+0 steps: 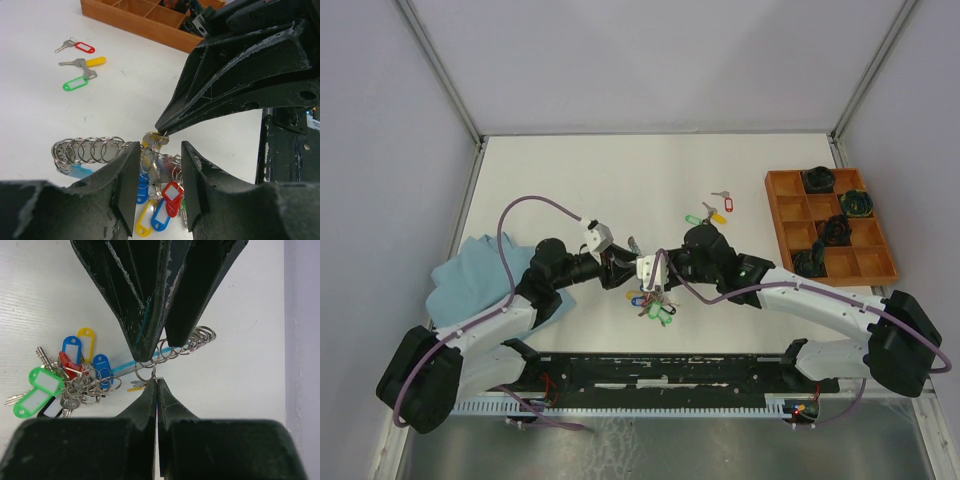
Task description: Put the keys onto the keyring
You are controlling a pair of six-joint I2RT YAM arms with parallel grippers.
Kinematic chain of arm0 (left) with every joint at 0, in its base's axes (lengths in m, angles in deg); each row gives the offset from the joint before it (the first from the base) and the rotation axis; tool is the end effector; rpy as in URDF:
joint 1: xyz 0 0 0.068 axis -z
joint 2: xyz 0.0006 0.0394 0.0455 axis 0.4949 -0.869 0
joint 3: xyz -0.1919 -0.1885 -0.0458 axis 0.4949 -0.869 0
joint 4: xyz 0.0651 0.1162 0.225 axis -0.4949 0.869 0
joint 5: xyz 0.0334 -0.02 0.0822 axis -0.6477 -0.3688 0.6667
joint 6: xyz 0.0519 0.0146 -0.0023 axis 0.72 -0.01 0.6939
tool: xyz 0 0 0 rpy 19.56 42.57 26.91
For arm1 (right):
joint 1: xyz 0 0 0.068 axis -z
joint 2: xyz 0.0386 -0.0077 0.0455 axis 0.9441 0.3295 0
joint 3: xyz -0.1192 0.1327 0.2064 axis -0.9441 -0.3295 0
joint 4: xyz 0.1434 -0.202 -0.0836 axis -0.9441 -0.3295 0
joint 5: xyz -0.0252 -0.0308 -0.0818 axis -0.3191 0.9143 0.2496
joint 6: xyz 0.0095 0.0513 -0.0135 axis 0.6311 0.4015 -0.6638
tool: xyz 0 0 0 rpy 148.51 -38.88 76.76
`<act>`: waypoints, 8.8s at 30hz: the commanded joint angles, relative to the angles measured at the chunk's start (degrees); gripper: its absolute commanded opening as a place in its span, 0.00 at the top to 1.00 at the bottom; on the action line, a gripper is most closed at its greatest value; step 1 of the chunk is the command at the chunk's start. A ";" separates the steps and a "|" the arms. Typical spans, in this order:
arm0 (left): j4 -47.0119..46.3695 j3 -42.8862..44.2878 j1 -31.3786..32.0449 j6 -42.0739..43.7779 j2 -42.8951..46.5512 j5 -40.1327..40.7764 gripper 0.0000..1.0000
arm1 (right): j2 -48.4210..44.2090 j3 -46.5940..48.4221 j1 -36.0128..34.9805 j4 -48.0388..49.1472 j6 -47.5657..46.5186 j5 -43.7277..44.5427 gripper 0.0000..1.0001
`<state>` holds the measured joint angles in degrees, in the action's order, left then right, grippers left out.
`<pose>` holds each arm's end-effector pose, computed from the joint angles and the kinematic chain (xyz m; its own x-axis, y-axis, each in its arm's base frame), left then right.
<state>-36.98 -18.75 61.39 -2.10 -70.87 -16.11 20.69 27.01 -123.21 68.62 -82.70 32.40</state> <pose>0.1751 -0.1338 0.2237 -0.1354 0.0142 -0.9907 0.9260 0.3574 -0.1215 0.1632 0.2266 0.2544 0.4256 -0.5730 -0.7004 -0.8473 0.0193 -0.5307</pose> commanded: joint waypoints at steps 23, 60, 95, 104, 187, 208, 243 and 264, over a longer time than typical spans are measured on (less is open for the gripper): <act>-5.36 1.30 -0.74 -15.98 -7.12 -0.52 0.65 | 1.43 4.84 0.16 -1.05 -1.19 -1.93 0.99; -4.67 0.99 -0.96 10.37 -11.44 -11.23 0.63 | 2.18 5.02 0.51 -0.63 -0.85 -4.39 0.99; 1.60 4.07 -0.32 13.43 -15.06 -7.61 0.97 | 0.88 3.03 0.64 -0.29 0.02 -3.39 0.99; -10.30 -1.22 -0.76 5.34 -11.72 0.63 0.97 | 1.35 0.32 3.19 -2.40 2.28 0.83 0.99; -22.61 -4.16 -0.85 -5.38 -14.59 2.49 0.97 | 9.77 0.02 4.28 9.08 4.37 -5.09 0.99; -5.12 2.58 -0.81 3.49 -15.25 -2.91 0.63 | 7.48 3.19 4.24 3.47 1.88 -8.07 0.99; 1.34 5.09 -0.85 4.62 -13.86 -2.67 0.97 | 9.27 2.03 5.10 -0.66 2.15 -1.87 0.99; -13.16 1.13 -0.87 -1.74 -14.31 -0.42 0.97 | 12.11 4.05 5.42 0.81 3.65 -11.27 0.99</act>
<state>-40.76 -17.74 60.64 -1.53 -84.92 -17.09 32.04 28.83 -118.00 68.73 -79.85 23.09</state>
